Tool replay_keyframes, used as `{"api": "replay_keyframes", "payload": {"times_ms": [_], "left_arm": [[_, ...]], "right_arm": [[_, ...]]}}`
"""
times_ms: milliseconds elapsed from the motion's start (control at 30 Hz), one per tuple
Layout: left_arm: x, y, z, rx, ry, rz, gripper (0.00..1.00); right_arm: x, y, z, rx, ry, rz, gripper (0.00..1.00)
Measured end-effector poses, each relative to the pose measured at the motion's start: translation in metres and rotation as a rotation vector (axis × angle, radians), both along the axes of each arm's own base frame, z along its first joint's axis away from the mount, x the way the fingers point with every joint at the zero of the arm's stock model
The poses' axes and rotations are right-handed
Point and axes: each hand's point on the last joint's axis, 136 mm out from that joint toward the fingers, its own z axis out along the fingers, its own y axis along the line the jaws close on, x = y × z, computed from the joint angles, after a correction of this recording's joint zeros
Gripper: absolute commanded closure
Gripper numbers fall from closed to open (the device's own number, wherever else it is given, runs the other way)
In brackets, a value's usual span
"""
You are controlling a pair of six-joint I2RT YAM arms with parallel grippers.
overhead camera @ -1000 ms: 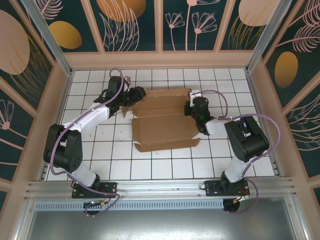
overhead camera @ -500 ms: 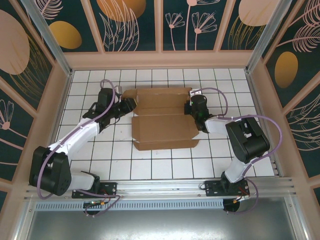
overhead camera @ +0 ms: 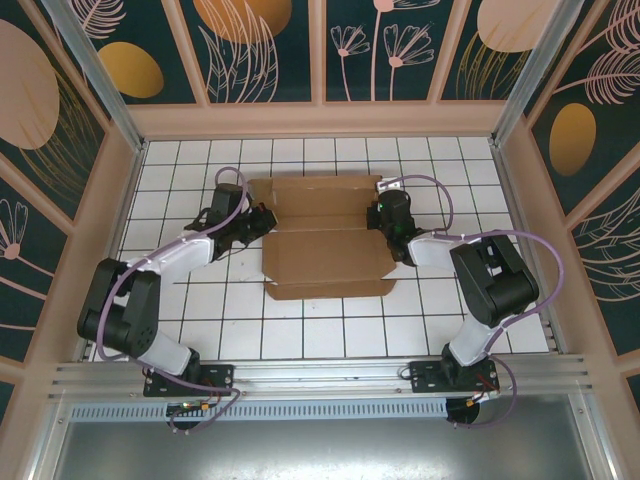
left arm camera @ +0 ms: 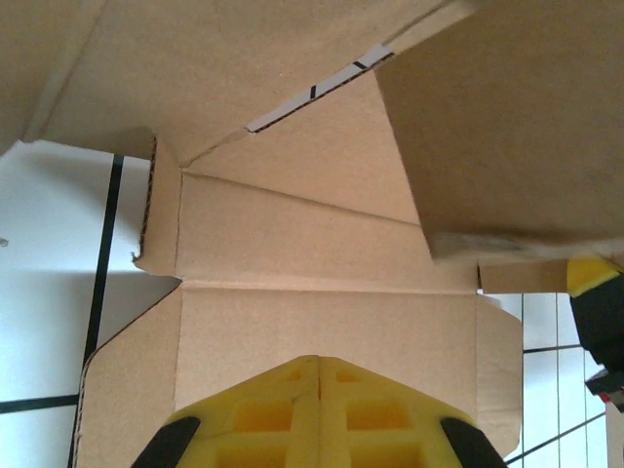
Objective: Fold the paper box
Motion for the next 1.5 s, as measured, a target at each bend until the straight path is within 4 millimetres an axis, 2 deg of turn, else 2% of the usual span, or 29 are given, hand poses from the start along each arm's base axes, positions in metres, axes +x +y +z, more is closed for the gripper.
{"api": "replay_keyframes", "payload": {"times_ms": [100, 267, 367, 700, 900, 1200, 1500], "left_arm": [[0.006, 0.004, -0.005, -0.014, 0.010, 0.025, 1.00], [0.026, 0.024, 0.001, -0.057, -0.014, 0.110, 1.00], [0.034, 0.033, -0.003, -0.066, -0.012, 0.142, 1.00], [0.052, 0.037, -0.025, -0.024, 0.016, 0.154, 1.00], [0.050, 0.044, -0.035, 0.031, 0.038, 0.164, 1.00], [0.046, 0.072, -0.048, 0.190, 0.087, 0.243, 1.00], [0.036, 0.065, -0.065, 0.160, 0.129, 0.211, 1.00]], "right_arm": [[0.000, 0.000, 0.000, -0.001, -0.001, -0.001, 1.00], [0.000, 0.001, 0.000, -0.002, 0.000, 0.000, 1.00], [0.000, 0.001, 0.000, -0.002, 0.000, 0.000, 1.00], [-0.002, 0.003, 0.000, -0.003, -0.001, 0.005, 1.00], [-0.003, 0.005, 0.000, -0.007, -0.001, 0.006, 1.00], [-0.004, 0.005, 0.000, -0.015, -0.002, -0.001, 1.00], [-0.004, 0.005, 0.000, -0.016, -0.002, -0.001, 1.00]]}}
